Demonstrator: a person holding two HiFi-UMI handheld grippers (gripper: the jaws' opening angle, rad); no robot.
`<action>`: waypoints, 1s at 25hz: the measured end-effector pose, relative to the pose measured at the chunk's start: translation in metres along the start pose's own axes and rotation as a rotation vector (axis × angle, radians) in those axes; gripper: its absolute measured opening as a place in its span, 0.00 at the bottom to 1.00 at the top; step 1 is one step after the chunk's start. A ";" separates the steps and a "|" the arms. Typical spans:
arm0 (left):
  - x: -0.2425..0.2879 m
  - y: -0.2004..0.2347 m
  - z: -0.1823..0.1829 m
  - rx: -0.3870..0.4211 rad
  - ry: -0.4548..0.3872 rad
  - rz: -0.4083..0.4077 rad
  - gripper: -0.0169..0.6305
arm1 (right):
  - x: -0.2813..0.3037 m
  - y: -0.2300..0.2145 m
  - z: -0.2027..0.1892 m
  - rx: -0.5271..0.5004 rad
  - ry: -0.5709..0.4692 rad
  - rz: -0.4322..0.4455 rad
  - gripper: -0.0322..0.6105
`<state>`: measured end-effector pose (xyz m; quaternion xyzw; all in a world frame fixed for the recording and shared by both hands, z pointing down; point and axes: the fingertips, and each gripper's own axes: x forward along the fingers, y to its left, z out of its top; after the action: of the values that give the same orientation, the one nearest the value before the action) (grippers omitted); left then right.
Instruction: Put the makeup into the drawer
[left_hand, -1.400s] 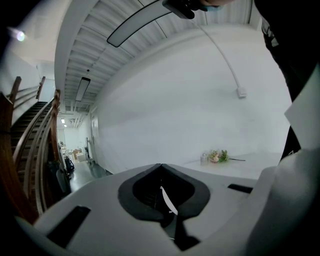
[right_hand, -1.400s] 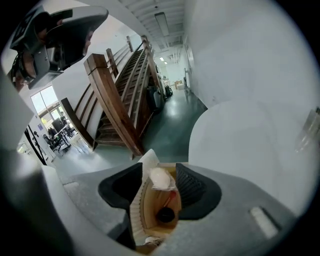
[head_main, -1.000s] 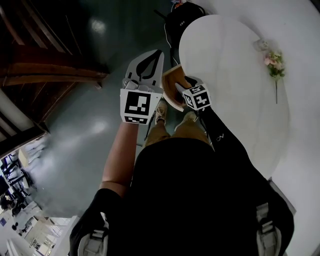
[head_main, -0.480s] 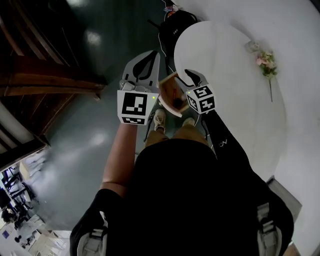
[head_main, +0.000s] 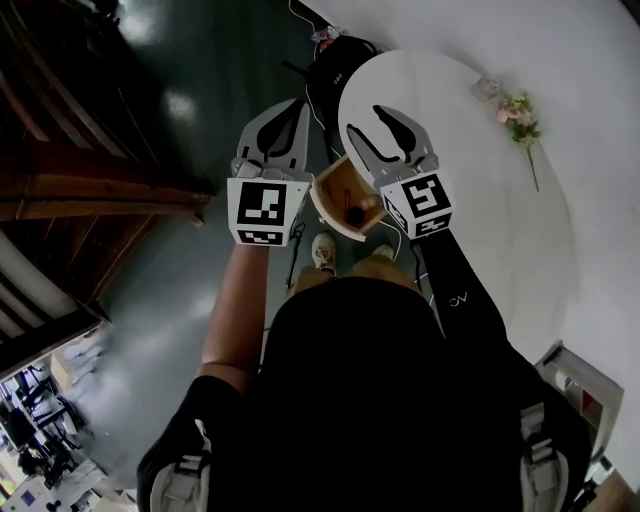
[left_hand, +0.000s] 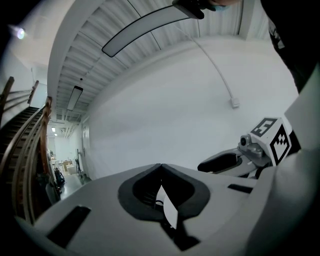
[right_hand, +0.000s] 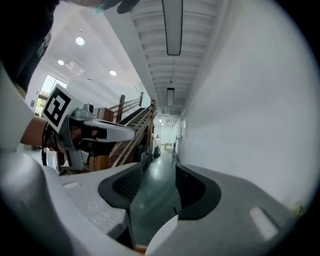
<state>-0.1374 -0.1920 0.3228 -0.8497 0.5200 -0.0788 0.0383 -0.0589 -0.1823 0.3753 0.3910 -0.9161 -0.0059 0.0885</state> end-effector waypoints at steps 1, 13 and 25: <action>0.000 -0.001 0.001 0.002 -0.002 -0.005 0.04 | -0.002 0.002 0.007 -0.012 -0.020 -0.004 0.35; 0.004 -0.004 0.001 0.009 -0.006 -0.055 0.04 | -0.019 -0.001 0.023 -0.029 -0.094 -0.048 0.06; 0.003 -0.005 0.000 0.008 -0.010 -0.073 0.04 | -0.022 0.004 0.024 -0.046 -0.078 -0.051 0.06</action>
<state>-0.1316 -0.1925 0.3236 -0.8683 0.4881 -0.0781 0.0415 -0.0508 -0.1652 0.3482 0.4113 -0.9083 -0.0446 0.0617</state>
